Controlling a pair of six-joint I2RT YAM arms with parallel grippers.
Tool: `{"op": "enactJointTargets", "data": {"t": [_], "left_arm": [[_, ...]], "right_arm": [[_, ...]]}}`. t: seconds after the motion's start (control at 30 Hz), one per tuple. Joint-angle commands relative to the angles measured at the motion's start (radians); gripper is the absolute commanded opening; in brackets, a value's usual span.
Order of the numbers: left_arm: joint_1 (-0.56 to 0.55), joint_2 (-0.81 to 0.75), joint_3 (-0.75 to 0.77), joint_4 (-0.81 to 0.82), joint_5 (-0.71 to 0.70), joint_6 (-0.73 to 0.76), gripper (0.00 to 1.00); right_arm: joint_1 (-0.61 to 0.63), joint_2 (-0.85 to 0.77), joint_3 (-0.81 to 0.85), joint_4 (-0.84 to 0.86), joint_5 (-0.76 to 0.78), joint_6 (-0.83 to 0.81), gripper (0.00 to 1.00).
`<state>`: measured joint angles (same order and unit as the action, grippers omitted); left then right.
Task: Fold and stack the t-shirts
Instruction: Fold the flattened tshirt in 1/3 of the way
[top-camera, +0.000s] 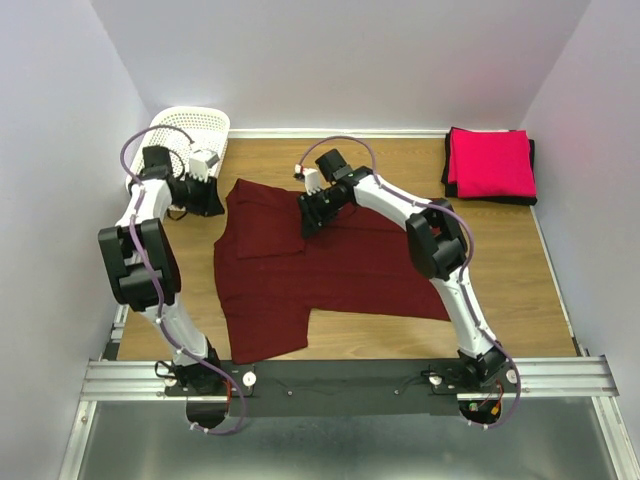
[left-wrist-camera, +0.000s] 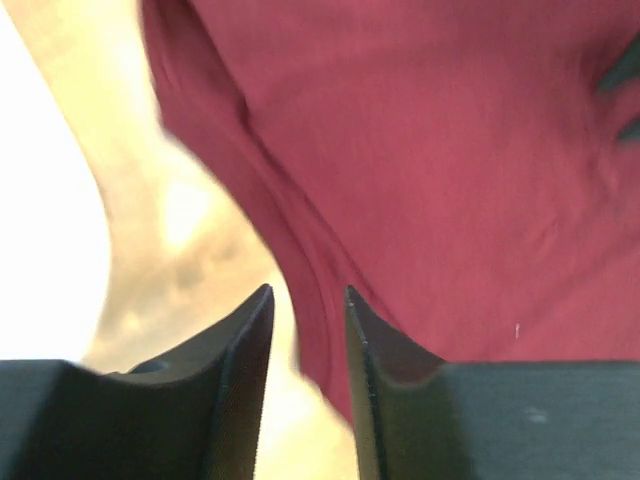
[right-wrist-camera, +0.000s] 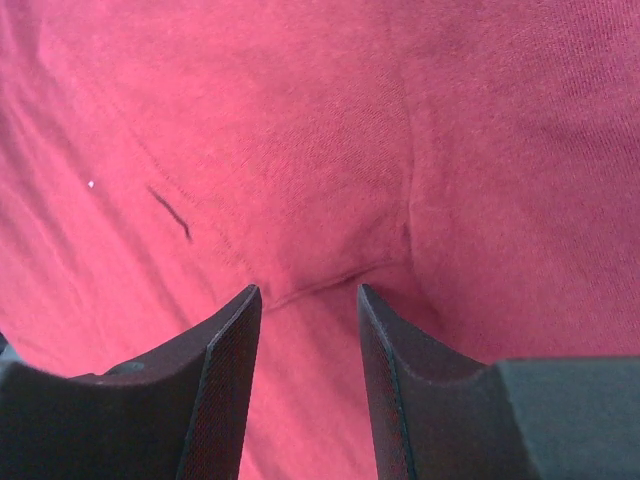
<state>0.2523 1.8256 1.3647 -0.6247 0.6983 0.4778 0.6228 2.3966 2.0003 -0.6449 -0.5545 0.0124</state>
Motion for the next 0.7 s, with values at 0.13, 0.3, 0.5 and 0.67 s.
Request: {"op": "enactJointTargets", "data": {"t": [0.13, 0.3, 0.5, 0.67], "left_arm": [[-0.091, 0.127, 0.169, 0.174, -0.059, -0.211, 0.52], [-0.114, 0.103, 0.117, 0.128, -0.051, -0.16, 0.32], [-0.11, -0.105, -0.148, 0.002, -0.066, 0.002, 0.38], [-0.113, -0.224, -0.318, -0.033, -0.111, 0.024, 0.4]], "right_arm": [[0.026, 0.049, 0.022, 0.021, -0.013, 0.037, 0.52], [0.032, -0.03, -0.043, 0.021, -0.007, 0.047, 0.53], [0.041, -0.097, -0.115, 0.021, -0.008, 0.11, 0.57], [0.063, -0.071, -0.123, 0.025, 0.013, 0.149, 0.58]]}}
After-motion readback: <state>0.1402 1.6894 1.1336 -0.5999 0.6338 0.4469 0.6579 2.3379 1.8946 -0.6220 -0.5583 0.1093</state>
